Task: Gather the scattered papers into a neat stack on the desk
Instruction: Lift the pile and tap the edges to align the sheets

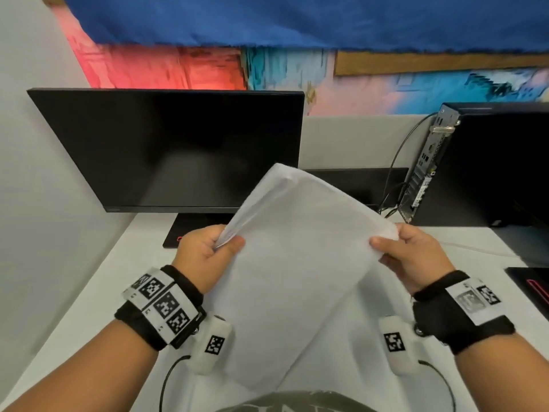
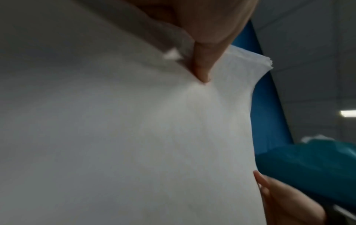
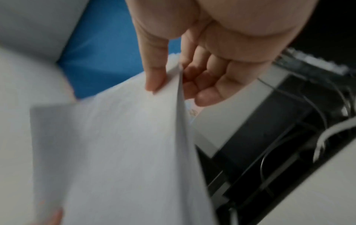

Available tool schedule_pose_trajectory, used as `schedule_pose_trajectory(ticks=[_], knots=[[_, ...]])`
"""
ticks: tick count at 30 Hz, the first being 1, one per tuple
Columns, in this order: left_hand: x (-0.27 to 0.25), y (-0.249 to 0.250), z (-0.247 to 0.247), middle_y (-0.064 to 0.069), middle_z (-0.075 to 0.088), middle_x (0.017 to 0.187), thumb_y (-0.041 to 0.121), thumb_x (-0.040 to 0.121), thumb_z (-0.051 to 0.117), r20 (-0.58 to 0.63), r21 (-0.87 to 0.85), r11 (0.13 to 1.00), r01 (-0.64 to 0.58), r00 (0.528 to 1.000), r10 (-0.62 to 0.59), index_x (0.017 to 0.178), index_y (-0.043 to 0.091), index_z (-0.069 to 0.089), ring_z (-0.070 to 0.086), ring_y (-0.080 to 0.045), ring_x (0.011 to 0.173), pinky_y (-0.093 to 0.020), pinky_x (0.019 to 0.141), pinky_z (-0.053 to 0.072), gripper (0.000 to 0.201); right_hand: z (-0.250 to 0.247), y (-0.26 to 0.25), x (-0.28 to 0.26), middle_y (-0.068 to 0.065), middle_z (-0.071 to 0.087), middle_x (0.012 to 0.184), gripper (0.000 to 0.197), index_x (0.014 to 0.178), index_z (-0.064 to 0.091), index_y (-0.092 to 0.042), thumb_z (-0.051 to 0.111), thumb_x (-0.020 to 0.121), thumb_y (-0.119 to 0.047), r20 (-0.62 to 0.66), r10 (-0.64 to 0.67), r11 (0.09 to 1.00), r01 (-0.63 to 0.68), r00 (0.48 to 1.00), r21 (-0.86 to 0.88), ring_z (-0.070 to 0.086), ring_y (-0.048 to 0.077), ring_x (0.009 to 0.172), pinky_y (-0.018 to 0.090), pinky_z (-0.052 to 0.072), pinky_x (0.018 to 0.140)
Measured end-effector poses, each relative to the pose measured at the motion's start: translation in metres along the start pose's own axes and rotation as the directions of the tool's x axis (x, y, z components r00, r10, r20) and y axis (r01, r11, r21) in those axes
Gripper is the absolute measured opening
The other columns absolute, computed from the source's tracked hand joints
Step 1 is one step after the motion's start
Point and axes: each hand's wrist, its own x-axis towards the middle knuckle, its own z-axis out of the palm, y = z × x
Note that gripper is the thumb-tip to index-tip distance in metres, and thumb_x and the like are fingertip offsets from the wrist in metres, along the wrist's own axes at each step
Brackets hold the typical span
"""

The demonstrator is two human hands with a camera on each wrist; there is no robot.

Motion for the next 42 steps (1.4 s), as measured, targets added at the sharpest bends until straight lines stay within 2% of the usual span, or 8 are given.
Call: schedule_pose_trajectory(ticks=[3,7,13,20,24,33,38,42], knots=[[-0.003,-0.004,0.008,0.012,0.069,0.067,0.028,0.081,0.064,-0.005,-0.211,0.968,0.136,0.99,-0.141,0.079,0.027,0.064,0.062,0.007,0.065,-0.008,0.058,0.047,0.003,0.026,0.013,-0.006,0.002,0.076,0.09,0.068,0.109,0.058,-0.007,0.088,0.05,-0.023,0.012,-0.032,0.985,0.029,0.999,0.173,0.072,0.015,0.08,0.024,0.057,0.065],[-0.013,-0.014,0.019,0.0,0.067,0.113,0.045,0.076,0.051,0.089,-0.31,0.94,0.142,0.989,-0.12,0.115,0.021,0.058,0.064,-0.014,0.106,-0.031,0.089,0.051,0.046,0.052,0.011,-0.018,-0.003,0.068,0.102,0.032,0.114,0.054,-0.018,0.053,0.088,0.001,-0.091,-0.218,0.976,0.216,0.972,-0.039,0.067,0.01,0.092,0.023,0.054,0.08],[-0.03,-0.016,0.031,0.022,0.054,0.106,0.025,0.079,0.043,0.098,-0.239,0.951,0.197,0.979,-0.178,0.118,0.029,0.039,0.054,0.021,0.09,0.001,0.073,0.042,0.04,0.055,0.022,-0.023,-0.019,0.059,0.1,0.033,0.101,0.046,-0.036,0.048,0.091,-0.006,-0.032,-0.248,0.925,0.227,0.968,-0.305,0.059,-0.014,0.086,0.018,0.044,0.078],[-0.015,0.017,0.014,0.02,0.046,0.111,0.002,0.074,0.054,-0.071,-0.242,0.969,-0.052,0.997,0.036,0.126,0.031,0.025,0.054,0.017,0.095,-0.001,0.074,0.045,0.067,0.05,-0.002,-0.023,-0.023,0.05,0.101,0.039,0.119,0.038,-0.025,0.049,0.09,-0.004,-0.003,-0.402,0.832,0.364,0.916,-0.419,0.053,-0.02,0.086,-0.002,0.041,0.07],[-0.004,0.038,0.0,0.019,0.054,0.117,0.014,0.077,0.049,-0.091,-0.134,0.953,-0.273,0.961,0.262,0.12,0.06,0.025,0.055,0.004,0.106,-0.007,0.087,0.042,0.068,0.049,-0.019,-0.025,-0.032,0.036,0.124,0.062,0.128,0.028,-0.05,0.048,0.084,-0.011,0.088,-0.586,0.67,0.543,0.805,-0.506,0.047,-0.004,0.114,0.014,0.04,0.097],[0.0,0.04,-0.001,0.036,0.056,0.106,-0.003,0.072,0.042,-0.047,-0.212,0.948,-0.236,0.972,0.231,0.093,0.06,0.04,0.057,0.005,0.099,-0.007,0.076,0.045,0.066,0.044,-0.018,-0.02,-0.011,0.043,0.113,0.04,0.125,0.041,-0.033,0.043,0.087,-0.018,0.149,-0.61,0.491,0.519,0.778,-0.7,0.036,-0.026,0.101,0.008,0.033,0.078],[0.001,0.036,0.002,0.011,0.059,0.111,0.025,0.064,0.063,-0.085,-0.377,0.917,-0.13,0.991,0.105,0.107,0.043,0.035,0.06,0.0,0.1,-0.013,0.074,0.05,0.054,0.044,-0.019,-0.021,-0.013,0.047,0.113,0.046,0.119,0.04,-0.047,0.056,0.081,-0.026,0.098,-0.604,0.624,0.546,0.791,-0.56,0.046,-0.013,0.105,0.021,0.046,0.085],[0.003,0.028,0.017,0.007,0.064,0.098,0.025,0.067,0.078,-0.049,-0.384,0.914,0.132,0.985,-0.163,0.108,0.026,0.057,0.064,-0.008,0.094,-0.012,0.064,0.053,0.046,0.052,-0.012,-0.02,0.0,0.06,0.114,0.057,0.126,0.044,-0.017,0.07,0.077,-0.004,-0.011,-0.357,0.912,0.346,0.934,-0.222,0.063,0.002,0.096,0.022,0.053,0.083]])
